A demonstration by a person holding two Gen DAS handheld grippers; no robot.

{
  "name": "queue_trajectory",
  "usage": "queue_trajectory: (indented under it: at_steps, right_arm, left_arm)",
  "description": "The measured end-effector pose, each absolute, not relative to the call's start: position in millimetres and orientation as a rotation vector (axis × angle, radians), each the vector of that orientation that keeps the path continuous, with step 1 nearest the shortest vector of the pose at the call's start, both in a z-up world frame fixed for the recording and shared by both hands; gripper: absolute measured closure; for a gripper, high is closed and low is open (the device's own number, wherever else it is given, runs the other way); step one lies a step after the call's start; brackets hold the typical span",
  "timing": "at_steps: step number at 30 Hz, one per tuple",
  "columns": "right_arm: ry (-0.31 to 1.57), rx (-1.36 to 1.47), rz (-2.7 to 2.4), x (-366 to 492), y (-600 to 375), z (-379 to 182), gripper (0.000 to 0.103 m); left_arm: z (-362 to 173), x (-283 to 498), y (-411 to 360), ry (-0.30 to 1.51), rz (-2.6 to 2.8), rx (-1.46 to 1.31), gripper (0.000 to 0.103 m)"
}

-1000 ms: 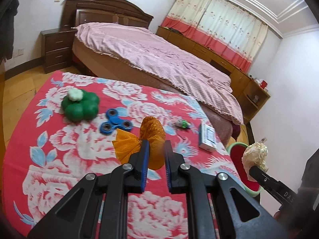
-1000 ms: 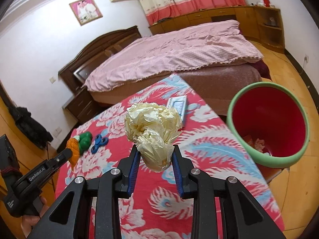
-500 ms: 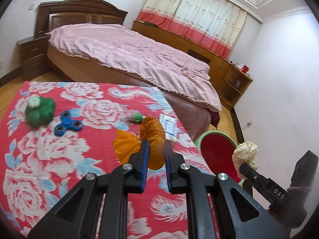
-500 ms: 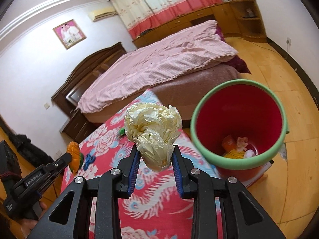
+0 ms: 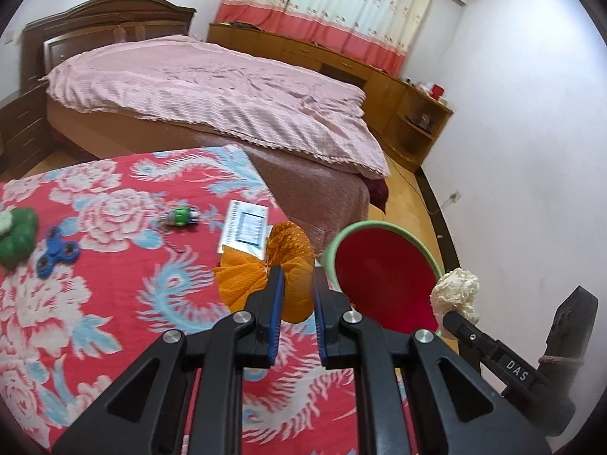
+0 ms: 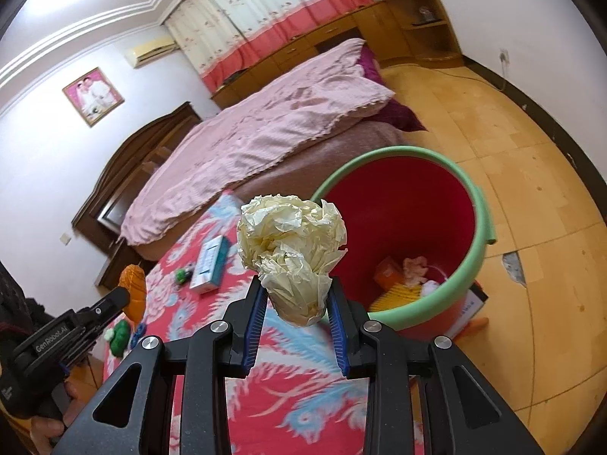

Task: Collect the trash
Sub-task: 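Carry the orange bow and cream bag over the red bucket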

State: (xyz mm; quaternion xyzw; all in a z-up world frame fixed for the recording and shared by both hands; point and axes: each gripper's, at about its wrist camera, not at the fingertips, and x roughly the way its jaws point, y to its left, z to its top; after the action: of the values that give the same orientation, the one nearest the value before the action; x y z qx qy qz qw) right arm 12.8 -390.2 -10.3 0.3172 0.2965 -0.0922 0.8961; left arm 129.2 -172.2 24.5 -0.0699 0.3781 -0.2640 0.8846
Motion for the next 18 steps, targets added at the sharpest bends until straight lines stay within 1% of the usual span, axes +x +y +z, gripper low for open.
queue_trajectory:
  at_steps: [8,18]
  right_arm:
    - [0.638,0.684,-0.261,13,-414,-29,0.070]
    - [0.688,0.722,-0.298,23,-440,-53,0.070]
  left_arm:
    - [16,137,-214,0.797,-0.611,-0.107,0.089]
    - [-11,150,-266,0.868,-0.646,-0.032,0.089]
